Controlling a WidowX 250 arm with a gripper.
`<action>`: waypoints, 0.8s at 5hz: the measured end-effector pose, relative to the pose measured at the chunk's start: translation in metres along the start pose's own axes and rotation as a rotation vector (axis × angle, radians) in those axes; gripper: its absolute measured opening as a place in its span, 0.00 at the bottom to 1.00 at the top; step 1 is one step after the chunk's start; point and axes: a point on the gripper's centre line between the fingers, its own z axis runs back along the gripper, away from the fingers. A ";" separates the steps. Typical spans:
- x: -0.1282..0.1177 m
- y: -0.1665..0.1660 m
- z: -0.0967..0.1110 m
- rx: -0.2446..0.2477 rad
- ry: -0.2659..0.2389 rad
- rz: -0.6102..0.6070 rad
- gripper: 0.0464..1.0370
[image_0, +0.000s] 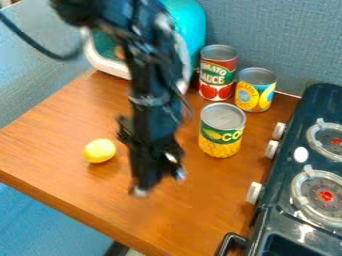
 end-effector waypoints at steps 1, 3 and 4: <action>-0.009 0.035 0.017 0.027 -0.015 0.055 0.05; -0.021 0.127 0.036 0.055 -0.056 0.223 0.05; -0.032 0.173 0.025 0.041 -0.019 0.334 0.05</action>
